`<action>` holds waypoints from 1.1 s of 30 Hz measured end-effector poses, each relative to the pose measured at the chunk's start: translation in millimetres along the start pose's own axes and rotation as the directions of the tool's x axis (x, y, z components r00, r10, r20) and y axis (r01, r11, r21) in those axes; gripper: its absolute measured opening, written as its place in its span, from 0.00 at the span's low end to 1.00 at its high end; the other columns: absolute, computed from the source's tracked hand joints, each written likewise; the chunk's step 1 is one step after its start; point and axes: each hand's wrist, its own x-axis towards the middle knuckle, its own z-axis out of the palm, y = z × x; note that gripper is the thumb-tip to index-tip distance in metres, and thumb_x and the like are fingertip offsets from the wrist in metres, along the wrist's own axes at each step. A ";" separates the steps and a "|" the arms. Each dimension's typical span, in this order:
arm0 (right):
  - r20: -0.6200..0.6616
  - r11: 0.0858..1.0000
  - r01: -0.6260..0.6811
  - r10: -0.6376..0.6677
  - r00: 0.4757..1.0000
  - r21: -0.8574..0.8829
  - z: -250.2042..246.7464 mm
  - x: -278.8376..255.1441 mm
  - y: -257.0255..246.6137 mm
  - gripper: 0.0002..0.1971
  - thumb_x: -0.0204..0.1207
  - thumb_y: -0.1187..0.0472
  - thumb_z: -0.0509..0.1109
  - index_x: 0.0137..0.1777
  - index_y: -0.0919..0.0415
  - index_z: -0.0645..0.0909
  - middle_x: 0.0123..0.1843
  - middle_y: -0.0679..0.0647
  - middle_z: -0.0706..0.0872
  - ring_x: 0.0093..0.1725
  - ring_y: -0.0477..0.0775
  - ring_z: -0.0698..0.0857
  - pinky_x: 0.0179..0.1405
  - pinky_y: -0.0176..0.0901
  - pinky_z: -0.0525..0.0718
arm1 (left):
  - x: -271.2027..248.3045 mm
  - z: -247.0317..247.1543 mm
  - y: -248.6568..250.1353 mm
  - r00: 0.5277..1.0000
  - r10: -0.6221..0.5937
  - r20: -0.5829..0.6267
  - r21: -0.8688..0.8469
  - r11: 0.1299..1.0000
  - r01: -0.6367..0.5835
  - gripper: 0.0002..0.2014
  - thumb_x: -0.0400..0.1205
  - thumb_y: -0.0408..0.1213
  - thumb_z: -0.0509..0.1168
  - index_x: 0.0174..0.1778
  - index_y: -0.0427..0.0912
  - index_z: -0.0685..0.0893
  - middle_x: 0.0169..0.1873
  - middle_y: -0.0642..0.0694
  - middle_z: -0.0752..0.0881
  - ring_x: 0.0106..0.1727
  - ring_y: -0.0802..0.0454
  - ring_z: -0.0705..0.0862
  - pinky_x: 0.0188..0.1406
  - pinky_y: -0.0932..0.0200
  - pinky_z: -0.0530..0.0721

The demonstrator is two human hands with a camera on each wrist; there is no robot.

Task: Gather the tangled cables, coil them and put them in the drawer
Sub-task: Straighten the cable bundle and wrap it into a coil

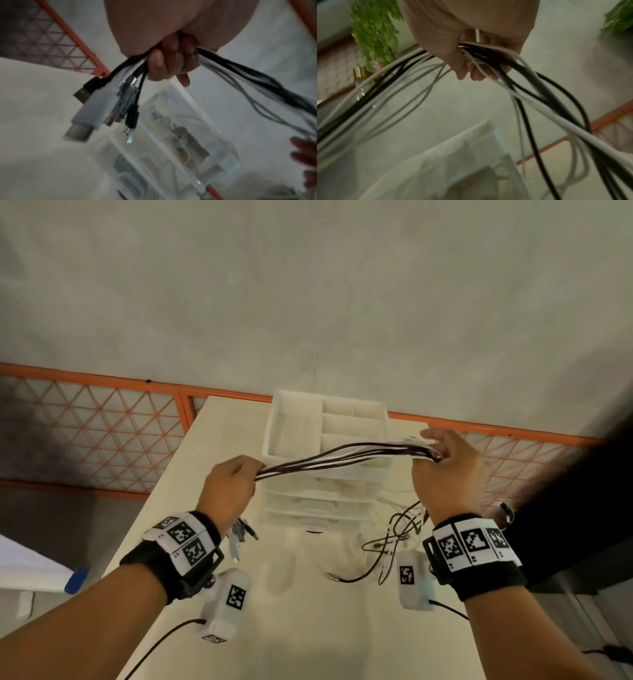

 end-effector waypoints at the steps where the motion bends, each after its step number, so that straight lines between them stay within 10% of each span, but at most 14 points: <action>1: 0.043 0.997 -0.040 0.043 0.998 -0.064 2.2 -0.4 10.6 0.14 0.71 0.66 0.70 0.51 0.48 0.88 0.38 0.49 0.90 0.35 0.53 0.87 0.36 0.44 0.84 | 2.1 -2.5 4.6 0.999 0.032 -0.023 0.002 0.999 -0.032 0.14 0.81 0.38 0.59 0.36 0.41 0.88 0.13 0.57 0.72 0.19 0.54 0.67 0.25 0.59 0.64; 6: 0.176 0.943 -0.254 0.293 0.940 -0.216 9.2 -8.3 43.0 0.17 0.77 0.55 0.70 0.26 0.56 0.78 0.26 0.53 0.82 0.36 0.64 0.83 0.34 0.48 0.78 | 8.6 -0.8 0.2 0.996 0.076 -0.038 0.051 0.996 -0.074 0.13 0.82 0.39 0.60 0.38 0.43 0.89 0.14 0.56 0.75 0.22 0.52 0.70 0.26 0.58 0.67; 14: -0.146 0.978 0.206 -0.200 0.969 0.026 -13.3 0.2 -3.7 0.09 0.72 0.63 0.73 0.48 0.51 0.93 0.41 0.48 0.92 0.40 0.47 0.88 0.41 0.42 0.85 | 5.0 19.5 -49.2 0.991 -0.116 0.072 0.205 0.974 0.099 0.15 0.81 0.44 0.57 0.30 0.42 0.74 0.22 0.46 0.71 0.24 0.47 0.65 0.28 0.54 0.63; 18: -0.011 0.996 0.085 -0.085 0.996 -0.026 -13.1 -1.1 5.5 0.10 0.70 0.63 0.76 0.48 0.51 0.91 0.31 0.48 0.89 0.29 0.53 0.87 0.34 0.52 0.89 | 5.6 13.0 -59.5 0.986 -0.149 0.072 0.298 0.947 0.121 0.17 0.84 0.42 0.56 0.32 0.36 0.75 0.25 0.43 0.74 0.27 0.44 0.68 0.32 0.54 0.68; 24: 0.097 0.988 0.038 -0.053 0.994 0.152 -6.8 -11.8 -7.6 0.11 0.71 0.68 0.76 0.45 0.50 0.91 0.22 0.46 0.81 0.19 0.43 0.72 0.26 0.39 0.73 | -2.9 9.6 -70.7 0.925 -0.297 0.236 0.401 0.897 0.185 0.18 0.85 0.35 0.54 0.44 0.28 0.87 0.27 0.41 0.87 0.33 0.40 0.83 0.37 0.57 0.79; 29: 0.308 0.971 0.094 -0.160 0.938 0.219 0.9 -26.9 -42.3 0.15 0.71 0.71 0.75 0.48 0.49 0.88 0.31 0.56 0.90 0.27 0.49 0.85 0.30 0.39 0.80 | -7.1 16.2 -7.4 0.928 -0.132 0.349 0.190 0.979 0.068 0.35 0.79 0.71 0.50 0.60 0.47 0.87 0.50 0.53 0.93 0.62 0.53 0.86 0.75 0.45 0.71; 33: 0.322 0.970 0.104 -0.173 0.931 0.221 8.9 -34.9 -61.9 0.13 0.66 0.66 0.75 0.45 0.50 0.77 0.28 0.62 0.86 0.24 0.56 0.78 0.21 0.43 0.72 | -36.0 36.9 67.7 0.767 0.084 0.637 0.015 0.992 -0.121 0.38 0.77 0.77 0.41 0.51 0.58 0.91 0.53 0.55 0.92 0.64 0.59 0.85 0.77 0.47 0.68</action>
